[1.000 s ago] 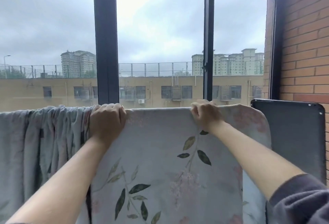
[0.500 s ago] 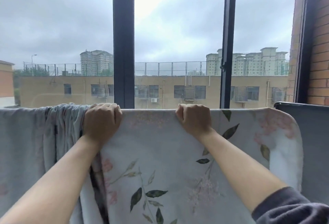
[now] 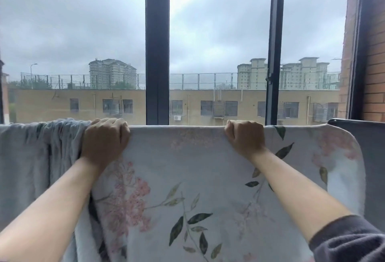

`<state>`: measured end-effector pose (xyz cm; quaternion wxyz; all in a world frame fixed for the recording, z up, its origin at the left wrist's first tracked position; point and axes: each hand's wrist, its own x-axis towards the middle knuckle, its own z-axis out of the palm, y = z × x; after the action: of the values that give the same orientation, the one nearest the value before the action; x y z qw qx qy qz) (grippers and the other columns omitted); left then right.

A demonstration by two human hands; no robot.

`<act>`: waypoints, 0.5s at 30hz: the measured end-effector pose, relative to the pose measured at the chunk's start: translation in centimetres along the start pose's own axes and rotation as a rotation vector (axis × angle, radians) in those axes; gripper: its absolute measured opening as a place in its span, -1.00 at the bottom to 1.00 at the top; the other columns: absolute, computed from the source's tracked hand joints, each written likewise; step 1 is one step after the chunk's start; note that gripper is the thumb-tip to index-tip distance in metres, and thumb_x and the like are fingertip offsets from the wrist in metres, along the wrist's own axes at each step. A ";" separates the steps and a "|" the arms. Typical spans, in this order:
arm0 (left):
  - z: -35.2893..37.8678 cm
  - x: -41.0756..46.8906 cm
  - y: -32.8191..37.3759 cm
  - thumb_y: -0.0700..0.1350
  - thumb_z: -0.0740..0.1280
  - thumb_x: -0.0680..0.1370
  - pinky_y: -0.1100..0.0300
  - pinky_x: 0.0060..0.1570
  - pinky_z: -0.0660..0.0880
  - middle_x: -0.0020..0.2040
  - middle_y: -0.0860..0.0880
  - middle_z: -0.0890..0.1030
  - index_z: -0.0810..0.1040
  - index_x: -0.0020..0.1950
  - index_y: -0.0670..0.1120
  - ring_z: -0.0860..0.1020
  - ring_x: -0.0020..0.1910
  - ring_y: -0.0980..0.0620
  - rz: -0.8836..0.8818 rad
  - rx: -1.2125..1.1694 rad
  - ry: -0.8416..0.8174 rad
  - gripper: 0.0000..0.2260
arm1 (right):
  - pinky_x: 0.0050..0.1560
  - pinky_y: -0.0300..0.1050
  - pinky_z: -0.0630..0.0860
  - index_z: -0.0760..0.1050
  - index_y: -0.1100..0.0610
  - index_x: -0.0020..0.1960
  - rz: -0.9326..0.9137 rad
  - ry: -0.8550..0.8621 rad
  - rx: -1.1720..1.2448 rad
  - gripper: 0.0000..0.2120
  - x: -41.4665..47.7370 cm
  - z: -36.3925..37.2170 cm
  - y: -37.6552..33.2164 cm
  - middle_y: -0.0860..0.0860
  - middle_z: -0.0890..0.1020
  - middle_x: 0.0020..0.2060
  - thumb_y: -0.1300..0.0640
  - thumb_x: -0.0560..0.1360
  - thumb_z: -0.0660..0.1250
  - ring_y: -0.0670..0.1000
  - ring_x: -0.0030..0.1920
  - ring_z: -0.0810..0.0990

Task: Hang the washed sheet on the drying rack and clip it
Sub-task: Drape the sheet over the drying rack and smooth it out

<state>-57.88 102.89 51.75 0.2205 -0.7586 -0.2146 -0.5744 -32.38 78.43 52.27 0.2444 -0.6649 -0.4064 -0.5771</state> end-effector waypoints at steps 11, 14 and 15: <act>0.1 -0.5 -0.6 -0.01 0.00 0.59 0.01 -0.13 0.44 -0.31 -0.12 0.55 0.46 -0.25 -0.15 0.53 -0.30 -0.15 0.078 -0.112 -0.072 -0.63 | 0.00 -0.03 0.31 0.45 0.05 -0.14 0.040 -0.275 0.087 -0.58 -0.5 -0.8 -2.4 -0.03 0.55 -0.28 -0.12 0.55 -0.10 0.01 -0.24 0.44; 0.1 -0.7 -0.2 0.03 -0.01 0.60 0.00 -0.12 0.38 -0.31 -0.12 0.54 0.46 -0.25 -0.15 0.52 -0.29 -0.15 0.060 -0.130 -0.072 -0.60 | 0.10 -0.02 0.24 0.47 0.01 0.06 0.046 -0.351 0.088 -0.54 -0.8 -1.4 -2.8 -0.03 0.58 -0.10 -0.18 0.54 -0.12 0.02 -0.07 0.48; 0.1 -0.6 0.2 0.03 -0.01 0.60 0.00 -0.12 0.37 -0.32 -0.12 0.53 0.46 -0.26 -0.15 0.51 -0.29 -0.15 0.052 -0.134 -0.077 -0.59 | 0.14 0.00 0.24 0.46 0.00 0.10 0.052 -0.374 0.088 -0.53 -0.8 -1.6 -2.9 -0.03 0.58 -0.06 -0.20 0.53 -0.13 0.03 -0.02 0.49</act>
<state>-57.82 102.80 51.14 0.1757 -0.7985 -0.1641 -0.5519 -35.70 78.51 51.43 0.2085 -0.7594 -0.4523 -0.4187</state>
